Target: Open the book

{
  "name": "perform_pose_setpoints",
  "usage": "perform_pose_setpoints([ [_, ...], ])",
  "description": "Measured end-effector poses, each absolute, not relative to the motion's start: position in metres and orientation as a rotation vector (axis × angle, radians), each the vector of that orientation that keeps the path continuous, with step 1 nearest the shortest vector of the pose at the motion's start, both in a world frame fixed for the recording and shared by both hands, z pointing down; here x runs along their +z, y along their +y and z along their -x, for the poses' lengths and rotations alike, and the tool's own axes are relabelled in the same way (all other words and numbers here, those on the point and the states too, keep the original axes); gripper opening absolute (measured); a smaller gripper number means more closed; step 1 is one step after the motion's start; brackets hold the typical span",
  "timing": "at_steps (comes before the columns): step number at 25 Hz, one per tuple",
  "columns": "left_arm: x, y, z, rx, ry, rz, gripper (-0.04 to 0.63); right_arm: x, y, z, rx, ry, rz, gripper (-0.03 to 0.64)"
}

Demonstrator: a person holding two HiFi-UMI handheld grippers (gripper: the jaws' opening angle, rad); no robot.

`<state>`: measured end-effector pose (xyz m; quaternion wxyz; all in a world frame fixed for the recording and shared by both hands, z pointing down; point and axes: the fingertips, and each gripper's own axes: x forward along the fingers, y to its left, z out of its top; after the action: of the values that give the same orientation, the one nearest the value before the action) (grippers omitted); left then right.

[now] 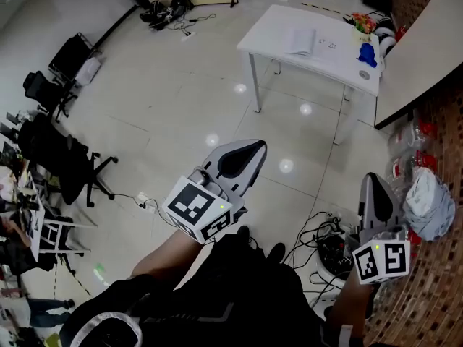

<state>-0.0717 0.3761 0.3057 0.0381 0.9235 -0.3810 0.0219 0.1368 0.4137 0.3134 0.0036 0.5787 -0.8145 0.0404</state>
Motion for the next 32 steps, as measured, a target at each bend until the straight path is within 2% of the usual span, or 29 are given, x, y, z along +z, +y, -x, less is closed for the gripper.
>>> perform_pose_setpoints([
  [19,0.305,0.425,0.175,0.024,-1.159,-2.844,-0.003,0.294,0.466,-0.05,0.086,-2.477,-1.898,0.0],
  [32,0.295,0.436,0.164,-0.013,-1.106,-2.875,-0.003,0.286,0.478,-0.058,0.061,-2.448,-1.921,0.0],
])
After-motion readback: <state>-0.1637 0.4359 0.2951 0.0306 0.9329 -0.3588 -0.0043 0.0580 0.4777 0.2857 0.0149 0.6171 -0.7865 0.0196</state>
